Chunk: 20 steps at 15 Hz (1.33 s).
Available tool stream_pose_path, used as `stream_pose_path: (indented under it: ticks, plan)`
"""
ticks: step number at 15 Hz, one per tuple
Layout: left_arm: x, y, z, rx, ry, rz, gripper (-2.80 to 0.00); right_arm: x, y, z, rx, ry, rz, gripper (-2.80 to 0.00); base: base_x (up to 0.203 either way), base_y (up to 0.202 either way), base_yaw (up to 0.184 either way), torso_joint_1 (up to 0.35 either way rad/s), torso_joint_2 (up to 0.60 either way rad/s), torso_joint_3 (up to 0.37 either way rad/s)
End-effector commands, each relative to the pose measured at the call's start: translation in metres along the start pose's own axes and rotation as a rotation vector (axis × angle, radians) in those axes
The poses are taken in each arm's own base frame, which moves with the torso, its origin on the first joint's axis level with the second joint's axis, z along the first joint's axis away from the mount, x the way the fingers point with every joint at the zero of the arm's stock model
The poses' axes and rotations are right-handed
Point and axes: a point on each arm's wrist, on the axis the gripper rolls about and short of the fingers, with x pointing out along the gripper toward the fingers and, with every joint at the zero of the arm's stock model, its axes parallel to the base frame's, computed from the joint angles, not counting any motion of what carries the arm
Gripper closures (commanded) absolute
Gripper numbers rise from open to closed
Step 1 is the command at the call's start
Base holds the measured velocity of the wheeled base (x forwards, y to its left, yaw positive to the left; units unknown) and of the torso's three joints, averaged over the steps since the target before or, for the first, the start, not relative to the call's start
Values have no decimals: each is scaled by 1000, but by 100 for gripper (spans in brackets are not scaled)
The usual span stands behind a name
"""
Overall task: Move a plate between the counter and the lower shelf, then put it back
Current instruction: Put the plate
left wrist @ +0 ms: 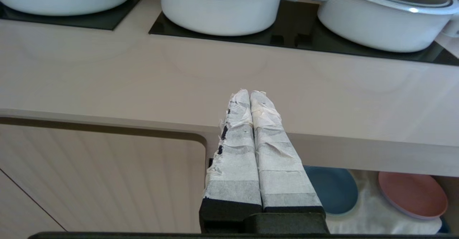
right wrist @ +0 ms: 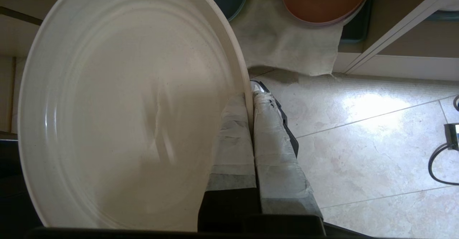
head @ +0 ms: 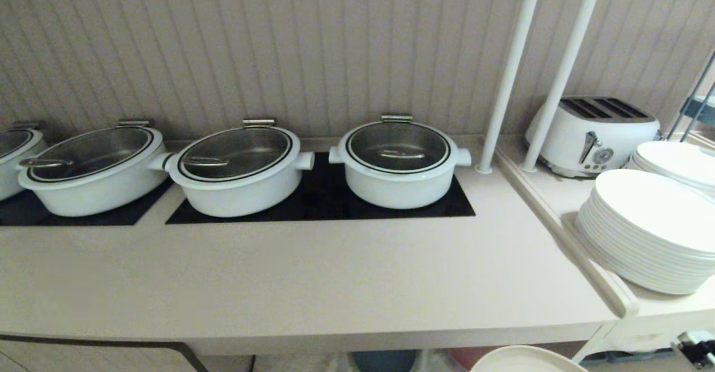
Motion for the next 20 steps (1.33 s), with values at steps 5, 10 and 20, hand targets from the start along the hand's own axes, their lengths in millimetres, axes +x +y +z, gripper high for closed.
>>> stream_pose_path:
  ticks: [5,10,20]
  plan:
    - [0,0,0,-1,0,1,0,0,0,0,2,-2,1,0,0,0,0,59,-118,-59]
    - [0,0,0,-1,-1,0,0,-1,0,0,2,-13,5,0,0,0,0,0,0,0]
    - [0,0,0,-1,-1,0,0,7,5,17,9,13,-2,0,0,0,0,0,0,0]
